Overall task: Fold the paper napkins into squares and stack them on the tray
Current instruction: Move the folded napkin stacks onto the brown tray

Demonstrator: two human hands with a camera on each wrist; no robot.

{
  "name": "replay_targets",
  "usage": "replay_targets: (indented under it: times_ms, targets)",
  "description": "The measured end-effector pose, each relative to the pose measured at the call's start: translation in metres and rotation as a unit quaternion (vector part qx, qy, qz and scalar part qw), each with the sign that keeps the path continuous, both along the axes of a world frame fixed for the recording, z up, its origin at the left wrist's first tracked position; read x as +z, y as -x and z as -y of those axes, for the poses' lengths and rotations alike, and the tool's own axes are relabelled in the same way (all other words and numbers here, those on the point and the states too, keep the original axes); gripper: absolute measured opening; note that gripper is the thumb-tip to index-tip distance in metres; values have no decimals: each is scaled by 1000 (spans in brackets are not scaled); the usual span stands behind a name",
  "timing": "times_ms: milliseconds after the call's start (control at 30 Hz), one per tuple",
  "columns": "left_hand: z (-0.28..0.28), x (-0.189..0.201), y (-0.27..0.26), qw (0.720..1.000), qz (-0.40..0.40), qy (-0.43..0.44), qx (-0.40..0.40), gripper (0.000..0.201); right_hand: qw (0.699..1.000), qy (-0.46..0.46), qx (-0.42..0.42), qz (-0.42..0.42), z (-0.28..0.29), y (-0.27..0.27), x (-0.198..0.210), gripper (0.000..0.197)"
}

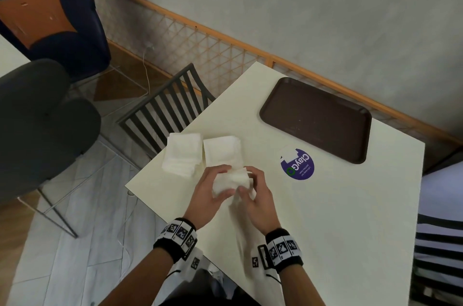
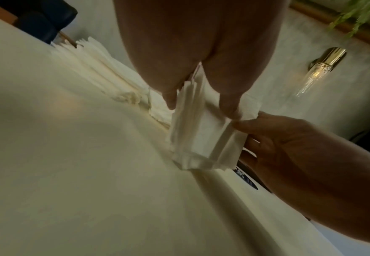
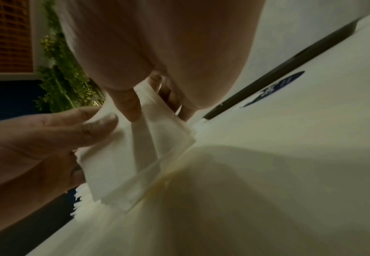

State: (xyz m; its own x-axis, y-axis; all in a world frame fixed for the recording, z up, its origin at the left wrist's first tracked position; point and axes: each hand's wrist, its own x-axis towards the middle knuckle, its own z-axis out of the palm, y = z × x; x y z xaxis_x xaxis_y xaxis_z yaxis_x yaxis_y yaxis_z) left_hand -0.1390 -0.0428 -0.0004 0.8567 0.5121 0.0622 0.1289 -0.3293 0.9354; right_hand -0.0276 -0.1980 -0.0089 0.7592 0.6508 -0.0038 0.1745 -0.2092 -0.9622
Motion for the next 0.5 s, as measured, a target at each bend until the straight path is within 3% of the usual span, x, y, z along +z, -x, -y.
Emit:
replay_targets:
  times_ms: [133, 267, 400, 500]
  targets:
    - [5, -12, 4, 999, -48, 7, -24, 77, 1000, 26, 5, -2, -4, 10, -9, 83]
    - [8, -1, 4, 998, -41, -19, -32, 77, 1000, -3, -23, -7, -6, 16, -3, 83]
    - [8, -6, 6, 998, -48, -13, -28, 91, 1000, -6, -26, 6, -8, 16, -1, 99]
    - [9, -12, 9, 996, -54, -40, -54, 88, 999, -12, -22, 21, -11, 18, 3, 106]
